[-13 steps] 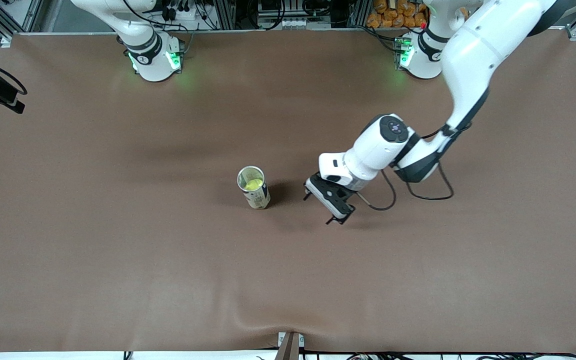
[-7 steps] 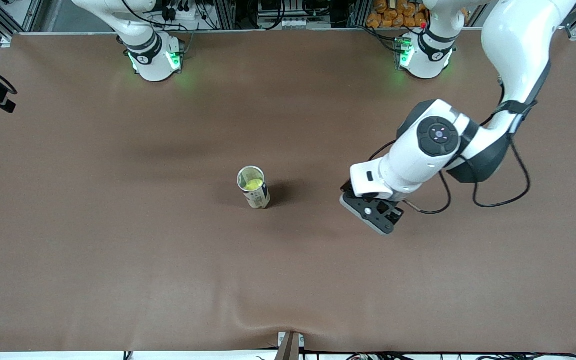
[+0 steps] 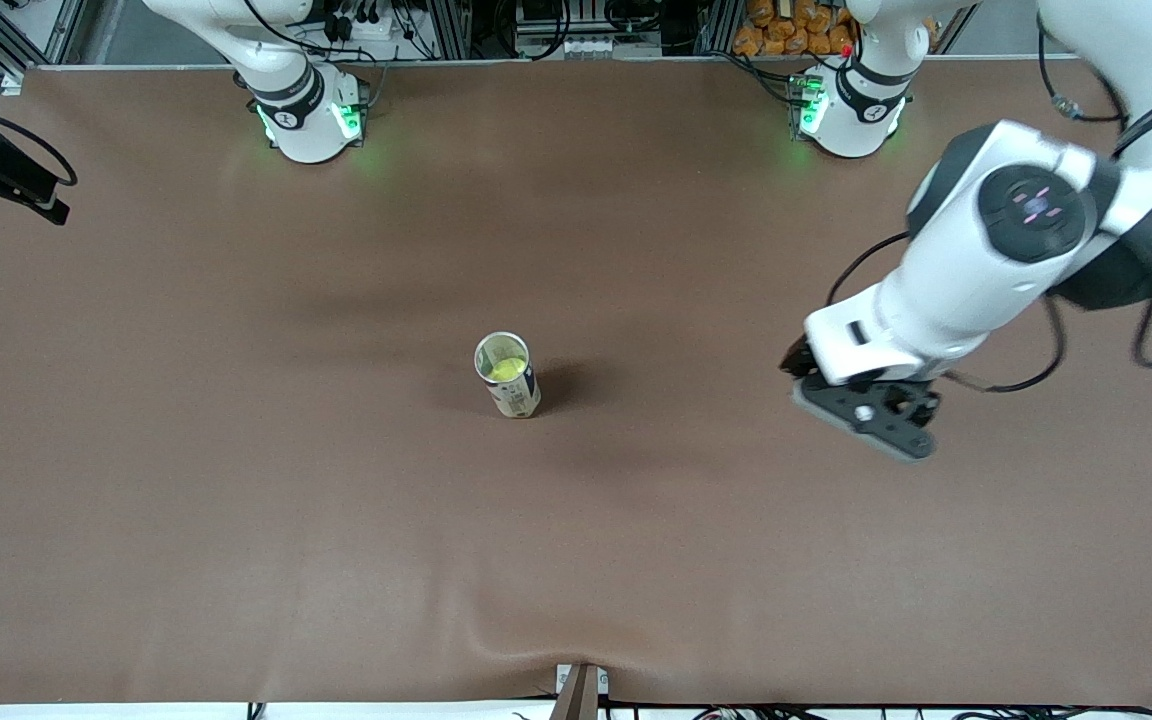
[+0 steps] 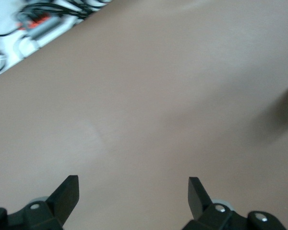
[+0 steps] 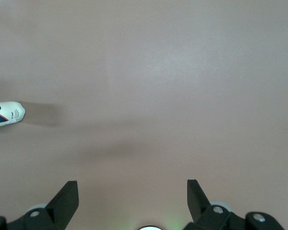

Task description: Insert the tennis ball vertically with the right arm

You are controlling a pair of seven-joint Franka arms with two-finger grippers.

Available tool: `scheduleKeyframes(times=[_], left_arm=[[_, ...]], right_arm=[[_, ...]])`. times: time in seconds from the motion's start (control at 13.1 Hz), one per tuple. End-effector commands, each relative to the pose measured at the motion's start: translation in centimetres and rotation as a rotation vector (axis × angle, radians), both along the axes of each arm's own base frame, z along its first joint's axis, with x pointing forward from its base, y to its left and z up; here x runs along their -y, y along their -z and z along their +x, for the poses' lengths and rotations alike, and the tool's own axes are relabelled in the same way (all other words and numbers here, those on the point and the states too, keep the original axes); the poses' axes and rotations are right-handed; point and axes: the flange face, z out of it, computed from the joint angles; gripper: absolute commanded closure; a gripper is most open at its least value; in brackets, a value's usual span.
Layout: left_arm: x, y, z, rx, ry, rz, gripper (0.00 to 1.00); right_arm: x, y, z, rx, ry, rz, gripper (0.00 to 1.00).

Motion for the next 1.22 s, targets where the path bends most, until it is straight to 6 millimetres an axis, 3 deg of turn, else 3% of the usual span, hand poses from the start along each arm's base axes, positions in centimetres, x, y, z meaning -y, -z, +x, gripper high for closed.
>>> scheduleKeyframes(times=[0.0,0.15,0.23,0.69,0.92,1.15], left_arm=[[-3.0,-3.4,-0.9,0.035,-0.061,0.020,0.00],[-3.5,-6.2,-2.0,0.070,-0.089,0.016,0.00],[-5.5,-6.8,-2.2,0.036,-0.144,0.014,0.00],[-11.8,-13.0,-7.6,-0.075,-0.334,-0.010,0.00],[-12.2,-14.5,-11.0,-0.147,-0.366,0.046,0.00],[-14.3,-15.3,-13.0,-0.163,-0.414,0.041,0.00]], right_arm=[[-0.1,-0.5,-0.4,-0.001,0.038,-0.016,0.00],[-0.1,-0.4,-0.6,-0.023,0.056,-0.016,0.00],[-0.1,-0.4,-0.6,-0.024,0.056,-0.016,0.00],[1.1,-0.9,-0.5,-0.003,0.081,-0.016,0.00],[1.2,-1.0,-0.1,0.005,0.082,-0.015,0.00],[1.0,-1.0,-0.1,0.008,0.079,-0.014,0.00]])
